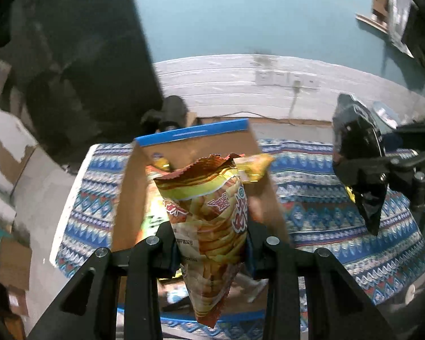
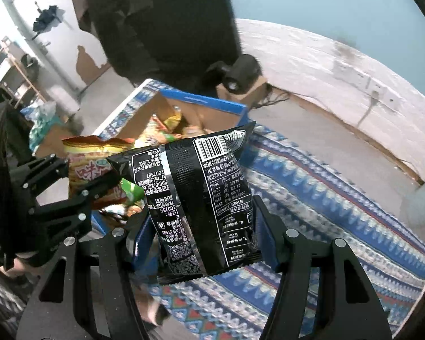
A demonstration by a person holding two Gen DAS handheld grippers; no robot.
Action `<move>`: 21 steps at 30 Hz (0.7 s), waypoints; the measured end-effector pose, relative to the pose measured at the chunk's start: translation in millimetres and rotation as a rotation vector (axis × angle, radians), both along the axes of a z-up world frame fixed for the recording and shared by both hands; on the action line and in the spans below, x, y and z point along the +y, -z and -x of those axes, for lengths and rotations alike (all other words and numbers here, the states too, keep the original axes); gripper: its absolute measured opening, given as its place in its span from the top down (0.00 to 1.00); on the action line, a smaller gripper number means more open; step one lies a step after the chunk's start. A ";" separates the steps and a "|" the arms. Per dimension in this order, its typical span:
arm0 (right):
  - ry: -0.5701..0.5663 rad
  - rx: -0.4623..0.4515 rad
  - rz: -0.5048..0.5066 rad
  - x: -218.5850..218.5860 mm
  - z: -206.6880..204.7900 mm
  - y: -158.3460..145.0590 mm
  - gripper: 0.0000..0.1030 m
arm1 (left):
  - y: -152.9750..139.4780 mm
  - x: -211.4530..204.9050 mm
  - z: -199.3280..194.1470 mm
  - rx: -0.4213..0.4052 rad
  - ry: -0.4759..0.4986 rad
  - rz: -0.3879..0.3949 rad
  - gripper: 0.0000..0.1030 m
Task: Organize snacks
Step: 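Lift both held bags and carry them over the cardboard box, then open both tools to drop the bags into the box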
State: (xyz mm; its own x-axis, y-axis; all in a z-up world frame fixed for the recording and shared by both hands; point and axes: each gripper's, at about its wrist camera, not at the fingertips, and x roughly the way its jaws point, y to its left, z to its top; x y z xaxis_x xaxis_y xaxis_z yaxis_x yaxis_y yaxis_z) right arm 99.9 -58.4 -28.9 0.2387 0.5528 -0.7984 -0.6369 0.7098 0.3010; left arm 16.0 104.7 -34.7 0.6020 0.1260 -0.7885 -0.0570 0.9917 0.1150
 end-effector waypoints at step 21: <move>-0.092 0.112 -0.036 82.2 0.0 30.4 0.37 | 25.9 64.7 11.7 0.069 -0.155 0.046 0.64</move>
